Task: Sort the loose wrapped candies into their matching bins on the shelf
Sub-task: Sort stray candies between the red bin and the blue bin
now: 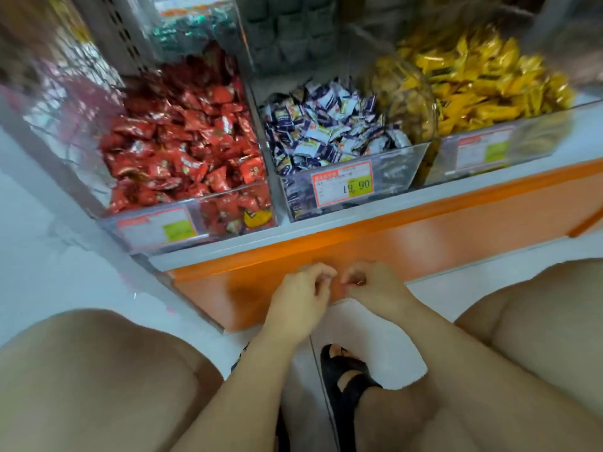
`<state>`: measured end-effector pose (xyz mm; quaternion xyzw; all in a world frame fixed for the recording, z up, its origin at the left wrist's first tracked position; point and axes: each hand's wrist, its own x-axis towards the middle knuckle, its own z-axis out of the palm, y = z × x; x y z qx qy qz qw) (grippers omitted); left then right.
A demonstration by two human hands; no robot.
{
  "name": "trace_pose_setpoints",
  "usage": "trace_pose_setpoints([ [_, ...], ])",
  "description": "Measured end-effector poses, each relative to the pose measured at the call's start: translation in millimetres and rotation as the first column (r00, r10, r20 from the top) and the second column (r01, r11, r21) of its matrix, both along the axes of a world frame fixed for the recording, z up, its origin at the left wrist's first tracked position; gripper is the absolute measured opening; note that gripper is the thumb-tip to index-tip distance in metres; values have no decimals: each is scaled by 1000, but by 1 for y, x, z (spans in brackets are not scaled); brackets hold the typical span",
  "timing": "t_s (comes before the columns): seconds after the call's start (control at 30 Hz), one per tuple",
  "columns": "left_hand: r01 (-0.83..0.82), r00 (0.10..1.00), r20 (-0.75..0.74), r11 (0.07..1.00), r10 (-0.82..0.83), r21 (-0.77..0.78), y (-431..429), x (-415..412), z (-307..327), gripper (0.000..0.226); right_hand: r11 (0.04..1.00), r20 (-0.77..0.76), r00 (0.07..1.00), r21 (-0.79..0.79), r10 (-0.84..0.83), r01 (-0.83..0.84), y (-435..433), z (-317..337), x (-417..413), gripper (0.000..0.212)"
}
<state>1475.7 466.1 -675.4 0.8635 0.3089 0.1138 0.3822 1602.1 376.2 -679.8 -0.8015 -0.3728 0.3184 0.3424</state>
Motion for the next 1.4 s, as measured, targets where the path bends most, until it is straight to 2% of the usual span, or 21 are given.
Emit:
trace_pose_setpoints([
  [0.17,-126,943,323,984,81,123,1,-32,76,24,975,84,993,195,87,-102,-6,97,-28,26],
  [0.27,-228,869,484,949,98,217,15,-52,119,22,905,104,984,389,144,-173,12,153,-46,28],
  [0.37,-331,824,550,903,135,275,40,-70,151,22,824,188,972,521,141,-221,46,193,-60,24],
  [0.43,-400,798,577,870,174,290,59,-81,165,22,804,272,952,530,140,-269,73,209,-63,25],
  [0.57,-523,735,613,818,291,238,94,-104,177,21,837,520,837,371,171,-402,116,224,-62,40],
  [0.67,-587,699,605,788,381,183,114,-119,177,27,822,559,798,332,225,-463,138,224,-68,35],
  [0.77,-599,714,554,783,428,167,123,-126,171,25,792,585,725,214,365,-572,165,219,-79,29],
  [0.87,-571,747,522,799,412,186,124,-130,166,28,718,615,582,35,532,-695,196,209,-89,37],
  [0.97,-570,752,529,790,393,224,127,-133,165,33,606,697,314,-216,645,-766,221,195,-95,53],
  [1.0,-576,747,533,787,397,221,129,-134,164,34,597,716,243,-292,654,-747,224,196,-95,51],
  [1.07,-587,732,546,784,407,203,131,-135,162,34,594,740,170,-357,651,-721,224,203,-87,38],
  [1.13,-585,730,549,787,406,197,133,-138,158,35,581,758,128,-368,639,-726,216,210,-73,27],
  [1.23,-575,719,573,799,394,173,133,-139,155,33,573,738,140,-374,660,-730,199,212,-54,22],
  [1.33,-575,695,599,808,399,128,132,-137,153,32,579,724,138,-406,676,-707,184,218,-46,26],
  [1.4,-576,697,588,808,411,119,132,-135,151,30,589,708,168,-404,686,-700,178,225,-46,31],
])
